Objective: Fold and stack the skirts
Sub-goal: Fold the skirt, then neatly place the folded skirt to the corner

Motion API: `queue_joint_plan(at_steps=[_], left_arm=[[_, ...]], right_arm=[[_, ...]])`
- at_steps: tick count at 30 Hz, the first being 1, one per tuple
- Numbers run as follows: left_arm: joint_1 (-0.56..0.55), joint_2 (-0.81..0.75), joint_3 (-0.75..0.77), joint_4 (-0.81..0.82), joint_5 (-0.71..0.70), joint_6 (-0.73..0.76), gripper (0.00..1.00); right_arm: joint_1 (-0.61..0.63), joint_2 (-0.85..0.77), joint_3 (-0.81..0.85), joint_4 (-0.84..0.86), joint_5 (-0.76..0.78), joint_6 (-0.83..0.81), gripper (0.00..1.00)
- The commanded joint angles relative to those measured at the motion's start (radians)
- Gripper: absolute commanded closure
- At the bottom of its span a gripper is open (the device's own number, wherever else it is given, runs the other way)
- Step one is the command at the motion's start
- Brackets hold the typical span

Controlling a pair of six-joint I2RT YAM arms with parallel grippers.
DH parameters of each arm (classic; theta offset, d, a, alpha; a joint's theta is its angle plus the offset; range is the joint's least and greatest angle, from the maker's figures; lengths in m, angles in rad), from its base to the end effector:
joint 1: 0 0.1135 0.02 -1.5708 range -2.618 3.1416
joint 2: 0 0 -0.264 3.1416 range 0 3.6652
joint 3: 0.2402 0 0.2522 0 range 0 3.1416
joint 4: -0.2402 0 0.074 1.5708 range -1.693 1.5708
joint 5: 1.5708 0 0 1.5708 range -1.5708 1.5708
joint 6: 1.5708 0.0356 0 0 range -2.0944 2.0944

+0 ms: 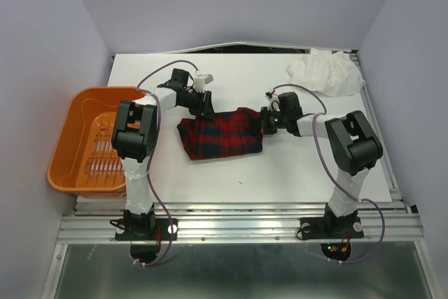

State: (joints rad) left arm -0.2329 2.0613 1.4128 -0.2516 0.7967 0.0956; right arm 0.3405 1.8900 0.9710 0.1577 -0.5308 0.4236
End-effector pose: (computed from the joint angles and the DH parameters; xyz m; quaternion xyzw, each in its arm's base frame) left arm 0.4196 -0.1257 0.1688 0.2683 0.8378 -0.3862 0.2775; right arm 0.3474 0.1422 0.1336 -0.0663 0.8905 0.3654 0.2627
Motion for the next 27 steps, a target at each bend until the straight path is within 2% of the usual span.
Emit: queue_joint_plan(at_steps=[1,6,8,10,13,15,16,18,19,22,25,27], left_arm=[[0.004,0.077,0.127,0.0,-0.129,0.003,0.53],[-0.019,0.04,0.179,-0.029,-0.135,0.032,0.47],[-0.025,-0.03,0.163,-0.023,-0.155,0.036,0.42],[-0.023,-0.116,0.138,-0.012,-0.169,0.009,0.37],[-0.026,-0.269,0.051,0.017,-0.211,-0.005,0.32],[-0.042,-0.343,-0.02,0.025,-0.232,0.015,0.31],[-0.052,-0.399,-0.04,0.022,-0.257,0.039,0.31],[-0.077,-0.438,-0.08,-0.004,-0.315,0.076,0.31],[-0.103,-0.461,-0.092,-0.038,-0.33,0.094,0.32],[-0.178,-0.461,-0.117,-0.135,-0.382,0.193,0.37],[-0.252,-0.466,-0.15,-0.176,-0.442,0.318,0.39],[-0.35,-0.509,-0.216,-0.144,-0.543,0.404,0.37]], right_arm=[[-0.021,0.052,0.012,-0.079,0.135,-0.054,0.99],[-0.058,0.006,0.066,-0.144,0.144,-0.097,0.99],[-0.058,-0.02,0.098,-0.199,0.126,-0.091,0.91],[-0.058,-0.077,0.112,-0.234,0.065,-0.077,0.78],[-0.058,-0.173,0.095,-0.245,0.003,-0.036,0.52],[-0.058,-0.216,0.069,-0.247,-0.014,-0.016,0.51],[-0.058,-0.233,0.058,-0.251,-0.012,-0.013,0.42],[-0.058,-0.262,0.043,-0.27,-0.009,-0.008,0.33],[-0.058,-0.267,0.028,-0.288,-0.012,-0.008,0.24],[-0.058,-0.288,-0.026,-0.294,-0.021,-0.008,0.13],[-0.069,-0.282,-0.054,-0.296,-0.037,0.001,0.11],[-0.081,-0.273,-0.067,-0.296,-0.047,0.029,0.09]])
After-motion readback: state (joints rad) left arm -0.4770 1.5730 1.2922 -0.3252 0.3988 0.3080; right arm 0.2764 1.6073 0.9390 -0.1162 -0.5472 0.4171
